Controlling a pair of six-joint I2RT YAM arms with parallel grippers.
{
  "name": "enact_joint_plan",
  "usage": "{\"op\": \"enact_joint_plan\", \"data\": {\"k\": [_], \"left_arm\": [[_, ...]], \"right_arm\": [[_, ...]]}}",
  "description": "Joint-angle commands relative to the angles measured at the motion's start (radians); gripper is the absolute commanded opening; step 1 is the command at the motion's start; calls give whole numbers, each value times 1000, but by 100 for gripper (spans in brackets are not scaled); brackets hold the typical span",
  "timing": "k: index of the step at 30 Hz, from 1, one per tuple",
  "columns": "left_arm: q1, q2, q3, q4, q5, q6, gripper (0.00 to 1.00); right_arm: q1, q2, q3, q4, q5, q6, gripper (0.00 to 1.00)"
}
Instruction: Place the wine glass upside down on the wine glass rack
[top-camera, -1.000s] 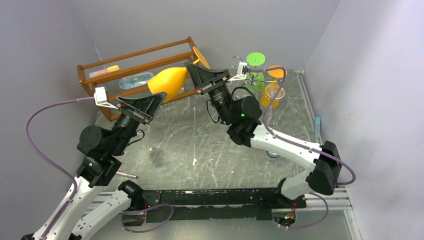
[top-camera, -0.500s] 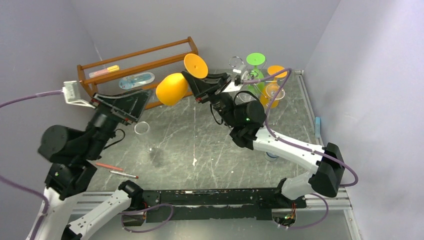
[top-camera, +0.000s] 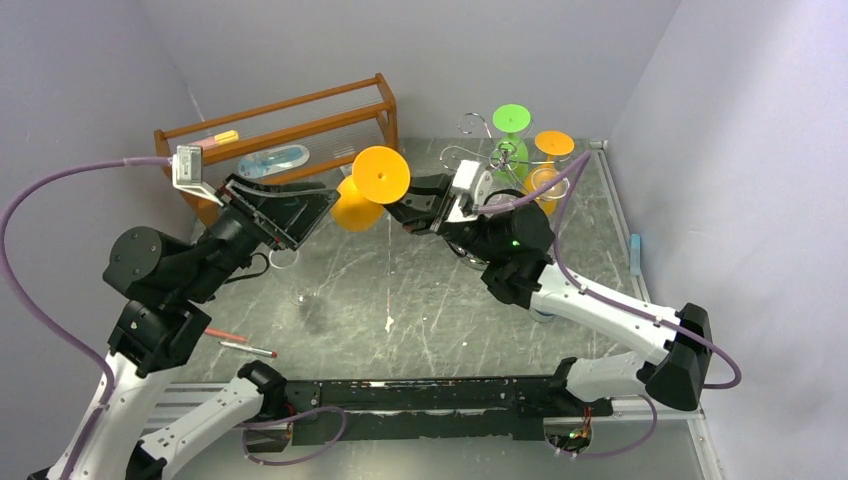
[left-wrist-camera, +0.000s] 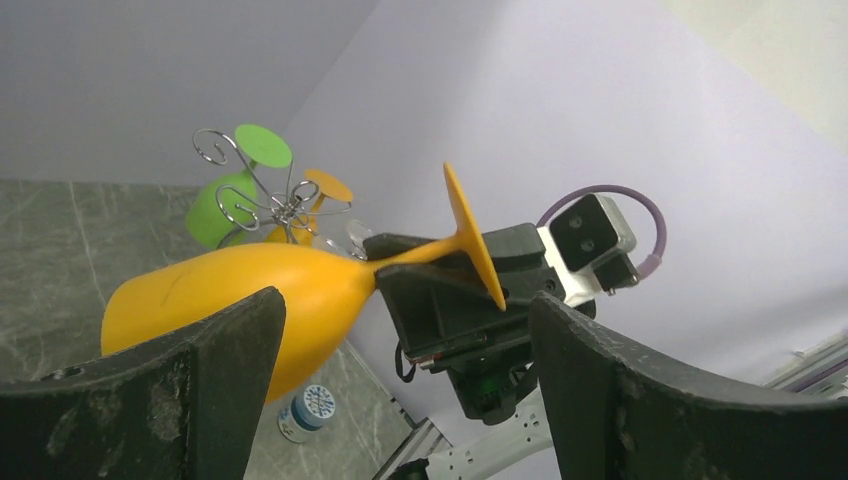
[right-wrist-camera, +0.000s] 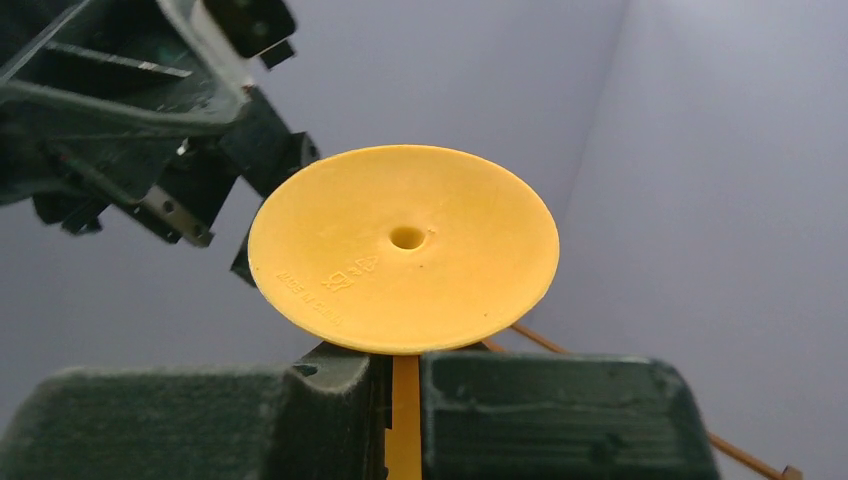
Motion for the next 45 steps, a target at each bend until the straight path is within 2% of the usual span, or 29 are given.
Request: {"op": "enact_joint_plan", "data": {"k": [1,6,12,19,24,25,29,30,33,36,39,45], "left_arm": [[-3,27,46,-43,42,-16,94],[-3,45,36,-33,74,-34,88],[-4,62,48,-77,56,-31,57],[-3,87,47,-113,84,-40,33],[-4,95,50,-111,108,-38,8],[-3,95,52,-109,110,-36,5],[-4,90,49,-87,114,-33,5],[-4,89,47,-82,113,-34,5],[-3,81,45,-65,86,-36,5],[-3,71,46,-22,28,-52,5],[-3,64,42,19,-28,-64,5],[-3,80,54,42,-59,-64,5]], "right_arm": [[3,-5,31,-133,-121,-118,0],[3,7,47,-190,-165,-136,0],[3,16,54,-211,-184,-146,0],[3,25,67,-230,-179,-162,0],[2,24,63,-240,-182,-171,0],[3,22,63,-245,-184,-171,0],[3,14,63,-263,-187,-156,0],[2,6,64,-263,-180,-135,4],[3,-19,78,-286,-184,-78,30],[3,-49,77,-302,-204,-51,44],[3,-80,63,-332,-204,-47,52],[2,-163,21,-392,-165,-62,60]]}}
